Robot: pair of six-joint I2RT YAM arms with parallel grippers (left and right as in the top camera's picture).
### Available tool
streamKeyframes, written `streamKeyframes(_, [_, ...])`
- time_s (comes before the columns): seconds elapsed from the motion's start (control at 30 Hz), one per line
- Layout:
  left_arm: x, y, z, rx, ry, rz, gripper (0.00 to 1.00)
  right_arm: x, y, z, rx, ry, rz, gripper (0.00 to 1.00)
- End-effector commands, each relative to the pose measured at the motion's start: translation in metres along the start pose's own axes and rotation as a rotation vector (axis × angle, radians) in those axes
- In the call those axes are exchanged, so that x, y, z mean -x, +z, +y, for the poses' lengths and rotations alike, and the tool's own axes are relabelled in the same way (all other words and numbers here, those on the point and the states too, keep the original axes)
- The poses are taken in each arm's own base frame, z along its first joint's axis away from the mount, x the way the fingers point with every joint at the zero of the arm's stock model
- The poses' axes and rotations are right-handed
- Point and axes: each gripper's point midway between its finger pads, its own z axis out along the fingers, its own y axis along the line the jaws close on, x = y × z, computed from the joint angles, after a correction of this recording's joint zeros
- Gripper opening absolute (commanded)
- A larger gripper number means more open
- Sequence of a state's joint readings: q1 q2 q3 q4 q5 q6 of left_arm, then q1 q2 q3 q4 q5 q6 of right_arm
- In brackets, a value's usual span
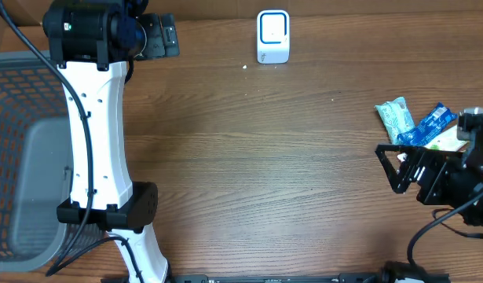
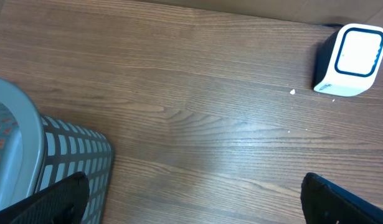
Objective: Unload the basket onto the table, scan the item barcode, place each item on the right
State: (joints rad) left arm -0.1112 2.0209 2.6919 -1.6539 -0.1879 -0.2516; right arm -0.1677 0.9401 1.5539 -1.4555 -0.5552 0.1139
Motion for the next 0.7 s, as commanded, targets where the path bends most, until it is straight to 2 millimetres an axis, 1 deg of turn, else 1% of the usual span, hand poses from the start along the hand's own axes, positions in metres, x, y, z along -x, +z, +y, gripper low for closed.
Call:
streamKeyframes(0.0, [0.002, -0.002, 0.0, 0.0, 0.018, -0.01, 1.0, 0.01, -0.003, -0.012, -0.085, -0.086, -0.045, 1.0])
streamKeyframes(0.13, [0.002, -0.002, 0.0, 0.0, 0.018, -0.01, 0.99, 0.025, 0.002, -0.017, -0.109, -0.2, -0.092, 1.0])
streamKeyframes(0.23, [0.002, -0.002, 0.0, 0.0, 0.018, -0.01, 1.0, 0.048, 0.012, -0.024, -0.132, -0.321, -0.254, 1.0])
streamKeyframes(0.3, [0.002, -0.002, 0.0, 0.0, 0.018, -0.01, 1.0, 0.054, 0.021, -0.024, -0.131, -0.39, -0.361, 1.0])
streamKeyframes(0.33, [0.002, -0.002, 0.0, 0.0, 0.018, -0.01, 1.0, 0.054, 0.025, -0.024, -0.124, -0.422, -0.412, 1.0])
streamKeyframes(0.43, [0.002, -0.002, 0.0, 0.0, 0.018, -0.01, 1.0, 0.045, 0.042, -0.028, -0.111, -0.487, -0.54, 1.0])
streamKeyframes(0.47, [0.002, -0.002, 0.0, 0.0, 0.018, -0.01, 0.99, 0.036, 0.052, -0.035, -0.11, -0.505, -0.593, 1.0])
streamKeyframes(0.5, [0.002, -0.002, 0.0, 0.0, 0.018, -0.01, 1.0, 0.03, 0.059, -0.04, -0.11, -0.512, -0.617, 1.0])
streamKeyframes(0.6, [0.002, -0.002, 0.0, 0.0, 0.018, -0.01, 1.0, 0.007, 0.082, -0.055, -0.092, -0.529, -0.655, 1.0])
streamKeyframes(0.63, [0.002, -0.002, 0.0, 0.0, 0.018, -0.01, 1.0, -0.011, 0.097, -0.067, -0.082, -0.537, -0.677, 1.0])
streamKeyframes(0.67, [0.002, -0.002, 0.0, 0.0, 0.018, -0.01, 1.0, -0.018, 0.101, -0.072, -0.08, -0.539, -0.686, 1.0])
